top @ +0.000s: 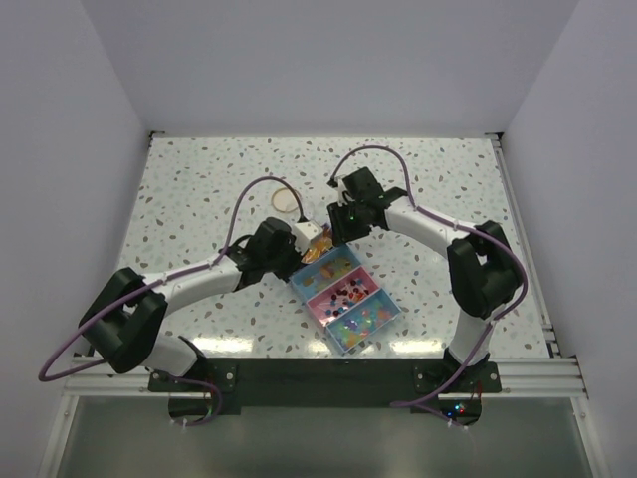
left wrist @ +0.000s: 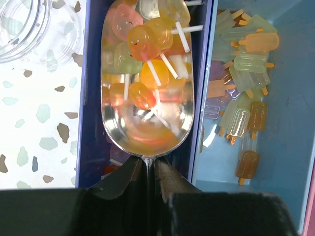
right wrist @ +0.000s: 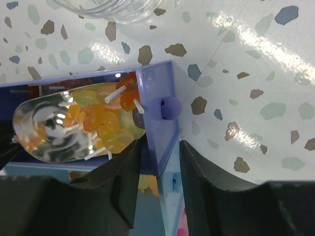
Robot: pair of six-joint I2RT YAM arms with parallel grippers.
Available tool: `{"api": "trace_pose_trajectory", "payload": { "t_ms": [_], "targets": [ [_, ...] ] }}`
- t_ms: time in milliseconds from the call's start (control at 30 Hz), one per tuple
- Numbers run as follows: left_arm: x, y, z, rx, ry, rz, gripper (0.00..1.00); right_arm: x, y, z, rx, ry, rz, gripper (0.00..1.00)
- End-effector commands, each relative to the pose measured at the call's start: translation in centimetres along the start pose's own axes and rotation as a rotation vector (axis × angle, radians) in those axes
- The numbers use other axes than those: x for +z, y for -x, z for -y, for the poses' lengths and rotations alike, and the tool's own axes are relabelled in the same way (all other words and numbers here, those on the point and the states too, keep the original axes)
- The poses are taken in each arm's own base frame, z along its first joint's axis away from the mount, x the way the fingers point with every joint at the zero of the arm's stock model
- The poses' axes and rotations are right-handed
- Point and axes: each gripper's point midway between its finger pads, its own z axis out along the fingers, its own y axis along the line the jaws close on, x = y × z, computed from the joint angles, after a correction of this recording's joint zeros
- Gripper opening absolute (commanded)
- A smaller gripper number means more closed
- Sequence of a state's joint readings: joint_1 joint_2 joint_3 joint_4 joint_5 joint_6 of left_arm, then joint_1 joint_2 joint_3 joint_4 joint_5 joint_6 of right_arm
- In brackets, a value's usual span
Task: Pack the candies
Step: Scoop the fake candies from the storage box.
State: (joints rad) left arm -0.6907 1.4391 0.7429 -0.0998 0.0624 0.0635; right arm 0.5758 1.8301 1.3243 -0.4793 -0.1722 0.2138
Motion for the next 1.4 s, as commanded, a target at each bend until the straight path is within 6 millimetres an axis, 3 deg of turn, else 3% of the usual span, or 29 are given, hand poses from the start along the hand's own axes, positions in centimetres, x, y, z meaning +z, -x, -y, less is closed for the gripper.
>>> {"api": "trace_pose_trajectory", "payload": {
  "t_ms": [0,333,633,1367],
  "targets": [
    [-0.3,3.7,1.4,0.021,-0.059,0.163,0.00,-2.9,2.0,-0.4,-0.035,-0.014,0.068,0.41],
    [-0.6,2.9,1.6,0.036,-0.065,0.183,0.00,-5.2,3.0,-0.3,-0.069,-0.044,0.103,0.60],
    [-1.2,3.8,1.5,0.051,-0.072,0.137,0.00,-4.1,2.6,0.3,-0.077,-0.065,0.072,0.49],
    [-2.5,2.0,0.9,0.100,-0.045,0.065,0.00,-4.5,2.9,0.4,-0.119,-0.067,0.091,0.47]
  ]
}}
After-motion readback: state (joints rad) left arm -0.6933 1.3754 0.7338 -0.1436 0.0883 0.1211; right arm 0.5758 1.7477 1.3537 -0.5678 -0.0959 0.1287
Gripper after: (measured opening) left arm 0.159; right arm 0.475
